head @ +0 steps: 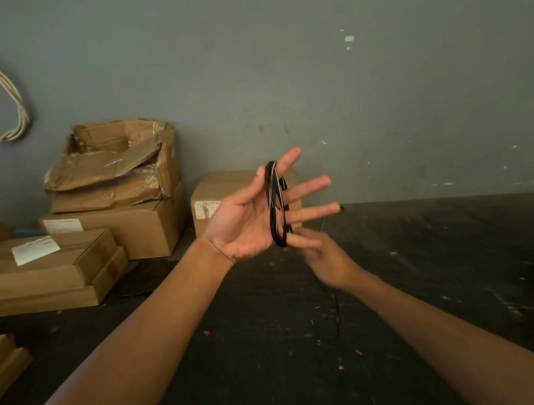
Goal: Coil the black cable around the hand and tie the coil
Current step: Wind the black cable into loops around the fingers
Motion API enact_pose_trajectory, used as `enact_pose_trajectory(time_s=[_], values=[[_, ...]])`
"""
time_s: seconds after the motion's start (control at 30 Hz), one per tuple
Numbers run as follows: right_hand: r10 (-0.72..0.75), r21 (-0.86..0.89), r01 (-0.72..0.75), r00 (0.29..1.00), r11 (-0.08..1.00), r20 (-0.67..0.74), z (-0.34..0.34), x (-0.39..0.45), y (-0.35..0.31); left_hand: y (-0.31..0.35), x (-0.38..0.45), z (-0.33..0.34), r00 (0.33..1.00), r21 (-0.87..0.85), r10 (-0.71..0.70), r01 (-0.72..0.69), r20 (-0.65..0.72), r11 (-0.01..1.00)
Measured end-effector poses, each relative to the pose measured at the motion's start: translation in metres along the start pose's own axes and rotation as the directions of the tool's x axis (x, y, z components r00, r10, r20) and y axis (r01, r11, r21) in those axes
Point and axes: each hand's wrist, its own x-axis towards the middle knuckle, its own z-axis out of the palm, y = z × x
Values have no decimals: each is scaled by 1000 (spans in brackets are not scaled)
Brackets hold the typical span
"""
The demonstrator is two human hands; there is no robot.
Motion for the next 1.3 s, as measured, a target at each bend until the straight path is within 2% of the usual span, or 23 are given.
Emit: enact_pose_trajectory(time_s=[0.17, 0.3, 0.4, 0.6, 0.7, 0.8, 1.0, 1.17, 1.3], values=[[-15, -201, 51, 984, 978, 175, 27, -23, -17, 12, 5, -5, 998, 83, -11, 16, -54, 996], [-100, -306, 194, 950, 932, 296, 29, -34, -42, 14, 2, -14, 994, 95, -23, 33, -109, 995], [-178, -331, 268, 944, 905, 278, 20, -39, -58, 15, -5, -25, 982, 105, -3, 23, -188, 994], [-200, -382, 273, 955, 883, 218, -4, -31, -74, 8, -13, -37, 951, 77, 12, 13, -309, 997], [-180, -387, 252, 960, 887, 213, -15, -23, -87, 5, -14, -40, 928, 116, -26, 74, -372, 990], [-181, -462, 275, 954, 843, 238, -34, -11, -107, -1, -18, -44, 904, 195, -74, 170, -422, 966], [-130, -524, 232, 966, 819, 225, -73, 20, -127, -7, -18, -39, 894, 226, -143, 258, -425, 939], [-220, -571, 309, 950, 761, 221, -92, 37, -136, -6, -13, -28, 907, 202, -219, 305, -360, 931], [-263, -533, 322, 947, 782, 186, -101, 43, -133, -5, -12, -23, 918, 211, -288, 349, -271, 913]])
